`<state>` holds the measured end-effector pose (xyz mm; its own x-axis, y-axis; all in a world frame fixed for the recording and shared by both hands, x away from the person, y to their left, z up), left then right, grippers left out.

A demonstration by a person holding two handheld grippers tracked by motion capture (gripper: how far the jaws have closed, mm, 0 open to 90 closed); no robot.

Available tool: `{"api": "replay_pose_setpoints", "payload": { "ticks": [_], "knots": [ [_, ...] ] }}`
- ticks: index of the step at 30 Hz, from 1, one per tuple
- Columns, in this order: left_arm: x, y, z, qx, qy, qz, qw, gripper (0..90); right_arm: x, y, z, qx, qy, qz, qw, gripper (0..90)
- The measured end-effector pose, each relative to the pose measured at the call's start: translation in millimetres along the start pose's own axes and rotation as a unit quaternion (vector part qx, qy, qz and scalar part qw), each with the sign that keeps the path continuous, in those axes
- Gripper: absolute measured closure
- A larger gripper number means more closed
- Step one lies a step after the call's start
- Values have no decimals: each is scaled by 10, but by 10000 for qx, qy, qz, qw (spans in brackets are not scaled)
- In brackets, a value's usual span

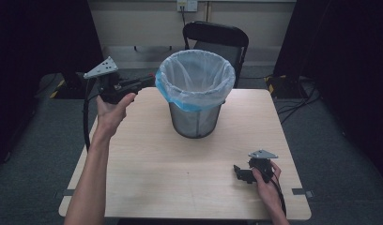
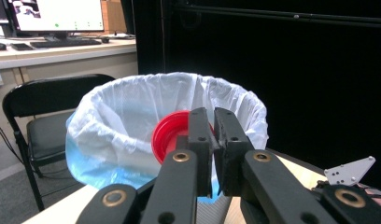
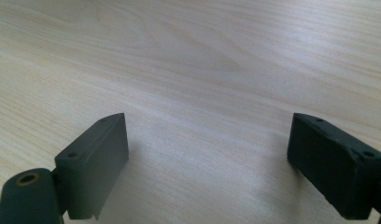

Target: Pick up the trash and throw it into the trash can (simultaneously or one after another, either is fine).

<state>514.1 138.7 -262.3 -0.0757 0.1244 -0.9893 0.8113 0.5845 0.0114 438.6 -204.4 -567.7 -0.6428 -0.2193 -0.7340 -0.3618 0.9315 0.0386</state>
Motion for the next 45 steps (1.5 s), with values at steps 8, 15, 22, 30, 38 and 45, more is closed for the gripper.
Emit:
{"api": "replay_pose_setpoints", "payload": {
  "ticks": [8, 15, 22, 30, 38, 45],
  "knots": [
    [-128, -61, 191, 126, 16, 50, 9999, 865, 0, 0, 0, 0, 1, 1, 10000, 116],
    [-145, -89, 401, 227, 80, 43, 9997, 866, 0, 0, 0, -3, 2, -4, 10000, 116],
    [-152, -91, 630, 330, 158, -39, 9993, 865, 0, 0, 0, 0, 1, 0, 10000, 116],
    [-165, -80, 869, 419, 278, -65, 9987, 865, 0, 0, 0, 0, 1, -2, 10000, 116],
    [-102, -127, 1086, 541, 496, -90, 9973, 865, 0, 0, 0, 0, 1, -1, 10000, 116],
    [-66, -143, 1187, 617, 612, -134, 9961, 862, 0, 0, 0, 0, 1, -1, 10000, 116]
  ]
}}
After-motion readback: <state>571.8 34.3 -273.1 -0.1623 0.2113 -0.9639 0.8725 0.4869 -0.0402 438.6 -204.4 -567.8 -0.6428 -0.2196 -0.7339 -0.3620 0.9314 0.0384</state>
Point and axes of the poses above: each handheld gripper's, and its own axes: z roughly forward along the jaws, x roughly out of its underside, y roughly to its left, the point moved 10 cm from there along z, roughly forward along the jaws, and after that the axes turned 4 degrees about z, right-handed, at the moved point
